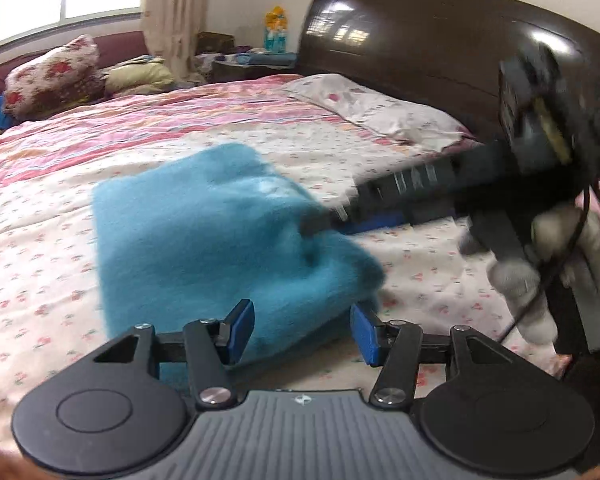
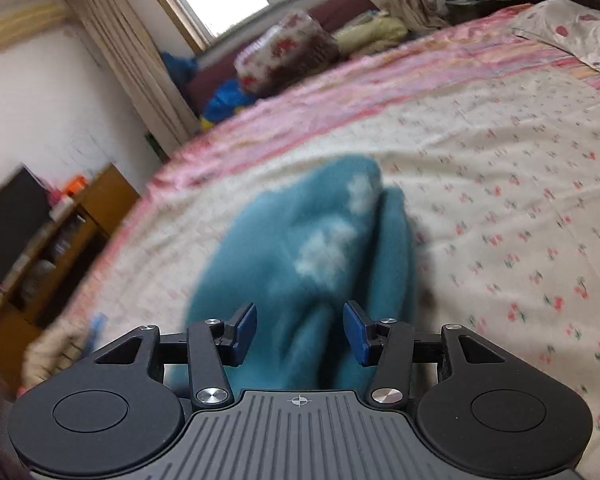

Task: Fold small clothes
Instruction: 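Press the folded sweater bundle flat with the left gripper and release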

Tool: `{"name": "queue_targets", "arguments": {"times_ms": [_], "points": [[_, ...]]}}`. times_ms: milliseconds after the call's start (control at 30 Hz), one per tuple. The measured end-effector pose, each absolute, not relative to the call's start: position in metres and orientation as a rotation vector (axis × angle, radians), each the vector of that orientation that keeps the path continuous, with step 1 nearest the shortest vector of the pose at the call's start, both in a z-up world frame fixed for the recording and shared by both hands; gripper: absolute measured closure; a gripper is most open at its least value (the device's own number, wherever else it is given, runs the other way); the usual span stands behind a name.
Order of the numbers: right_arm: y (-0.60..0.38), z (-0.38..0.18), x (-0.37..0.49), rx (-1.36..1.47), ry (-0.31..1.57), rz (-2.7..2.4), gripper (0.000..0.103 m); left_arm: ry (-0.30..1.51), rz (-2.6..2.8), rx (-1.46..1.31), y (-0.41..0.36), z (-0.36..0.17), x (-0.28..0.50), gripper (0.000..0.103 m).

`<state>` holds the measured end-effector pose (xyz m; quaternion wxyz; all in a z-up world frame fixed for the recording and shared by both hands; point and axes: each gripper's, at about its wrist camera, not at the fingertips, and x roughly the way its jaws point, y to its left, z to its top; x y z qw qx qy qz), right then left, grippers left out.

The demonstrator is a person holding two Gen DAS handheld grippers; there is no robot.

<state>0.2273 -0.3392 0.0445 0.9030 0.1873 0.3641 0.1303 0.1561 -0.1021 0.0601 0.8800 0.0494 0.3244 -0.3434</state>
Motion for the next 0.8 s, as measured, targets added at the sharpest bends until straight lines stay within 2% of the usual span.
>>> {"name": "queue_targets", "arguments": {"times_ms": [67,100,133,167,433,500,567,633,700,733,767,800], "points": [[-0.336,0.031,0.228,0.390,0.802,0.262,0.057,0.676,-0.673,0.099,-0.098,0.060,0.163,0.045],[-0.335,0.025,0.227,0.385,0.815,0.258,0.077,0.671,-0.654,0.096,-0.097,0.060,0.169,0.045],[-0.333,0.020,0.225,0.347,0.824,0.243,0.089,0.664,-0.635,0.094,-0.096,0.060,0.174,0.045],[-0.333,0.016,0.223,0.329,0.831,0.236,0.092,0.658,-0.610,0.090,-0.096,0.059,0.181,0.045],[-0.342,-0.002,0.208,0.330,0.839,0.186,0.095,0.727,-0.508,0.102,-0.109,0.033,0.229,0.046],[-0.343,0.001,0.207,0.338,0.837,0.183,0.094,0.701,-0.531,0.136,-0.110,0.037,0.222,0.045],[-0.348,0.007,0.207,0.400,0.826,0.197,0.084,0.710,-0.554,0.122,-0.105,0.040,0.221,0.045],[-0.352,0.021,0.205,0.418,0.773,0.198,0.083,0.723,-0.563,0.091,-0.101,0.044,0.225,0.045],[-0.356,0.037,0.208,0.424,0.704,0.193,0.071,0.712,-0.563,0.066,-0.098,0.051,0.229,0.045],[-0.358,0.042,0.214,0.433,0.677,0.184,0.057,0.698,-0.564,0.060,-0.098,0.055,0.230,0.045],[-0.359,0.044,0.222,0.434,0.664,0.167,0.049,0.687,-0.565,0.060,-0.099,0.058,0.231,0.045],[-0.360,0.045,0.233,0.434,0.659,0.147,0.049,0.678,-0.565,0.061,-0.100,0.061,0.231,0.045]]}}
